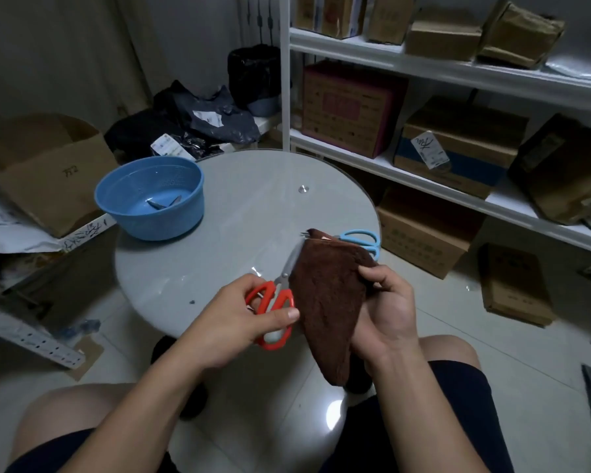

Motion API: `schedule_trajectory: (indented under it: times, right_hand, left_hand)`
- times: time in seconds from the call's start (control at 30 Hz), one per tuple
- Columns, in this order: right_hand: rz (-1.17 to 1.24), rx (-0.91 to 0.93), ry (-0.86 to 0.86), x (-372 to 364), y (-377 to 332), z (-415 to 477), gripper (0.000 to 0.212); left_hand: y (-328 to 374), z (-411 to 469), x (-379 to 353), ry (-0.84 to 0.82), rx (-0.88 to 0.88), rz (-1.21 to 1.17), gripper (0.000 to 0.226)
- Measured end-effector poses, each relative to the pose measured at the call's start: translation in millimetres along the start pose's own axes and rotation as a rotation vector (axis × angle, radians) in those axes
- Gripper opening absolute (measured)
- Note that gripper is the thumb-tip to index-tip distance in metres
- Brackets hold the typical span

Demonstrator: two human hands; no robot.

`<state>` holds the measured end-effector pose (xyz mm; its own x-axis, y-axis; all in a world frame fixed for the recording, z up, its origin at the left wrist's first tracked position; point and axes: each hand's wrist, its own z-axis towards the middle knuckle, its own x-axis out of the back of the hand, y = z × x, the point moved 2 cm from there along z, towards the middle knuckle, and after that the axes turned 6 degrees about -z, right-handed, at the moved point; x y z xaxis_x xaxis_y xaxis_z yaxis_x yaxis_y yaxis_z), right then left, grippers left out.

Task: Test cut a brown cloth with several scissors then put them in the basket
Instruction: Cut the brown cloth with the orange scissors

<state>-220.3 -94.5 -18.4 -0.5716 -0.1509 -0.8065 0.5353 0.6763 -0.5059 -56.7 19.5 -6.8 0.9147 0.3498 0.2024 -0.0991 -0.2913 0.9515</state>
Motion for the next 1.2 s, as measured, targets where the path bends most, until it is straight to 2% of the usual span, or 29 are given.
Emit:
schedule_trajectory:
  times: [0.07,0.17,0.3,0.4,0.53,0.67,0.77,0.9,1.0,1.07,1.17,1.2]
  right_hand:
    - [0.04,-0.045,-0.08,-8.0,9.6,-4.3,0.042]
    - [0.05,-0.104,-0.156,-6.0,19.3,-5.9,0.052]
    - [-0.076,-0.177,-0.287,-1.9,32.0,-1.5,0.045]
    - [-0.187,-0.209,-0.273,-0.9,42.6,-1.3,0.042]
    - [-0.29,-0.27,-0.353,-8.3,46.7,-6.7,0.04]
    - [-0.558,-0.284,-0.284,-9.7,55.6,-1.4,0.051]
    - [-0.632,-0.249,-0.28,-7.2,57.9,-1.0,0.029]
    - [-0.642,-0.186,-0.285,-15.0,57.3,-4.9,0.022]
    - [-0.626,-0.154,-0.239,-22.6,59.0,-7.4,0.018]
    - [-0.57,-0.16,-0.216,-24.2,59.9,-7.3,0.022]
    - [-0.511,-0.162,-0.123,-19.2,62.4,0.8,0.041]
    - [-0.463,-0.166,-0.095,-20.1,62.8,2.2,0.039]
  left_hand:
    - [-3.5,-4.5,1.5,0.013,-0.043,-0.014,0.04]
    - [-7.4,-11.4,7.1,0.024,-0.072,-0.09,0.045]
    - [-7.3,-21.2,8.2,-0.005,-0.09,-0.141,0.029]
    - [-6.7,-26.7,6.1,0.009,-0.078,-0.126,0.024]
    - [-8.1,-31.5,8.0,0.017,-0.052,-0.05,0.036]
    - [-8.4,-36.2,8.8,0.012,-0.014,0.029,0.05]
    - [-11.0,-36.2,11.5,-0.006,0.02,0.158,0.04]
    - [-10.8,-38.2,11.8,-0.021,0.063,0.255,0.019]
    - [-6.7,-39.4,12.4,-0.047,0.085,0.241,0.017]
    - [-3.4,-40.3,14.3,-0.09,0.111,0.204,0.023]
    - [2.4,-40.7,17.9,-0.133,0.109,0.19,0.024]
    - [3.6,-40.0,18.4,-0.143,0.105,0.184,0.024]
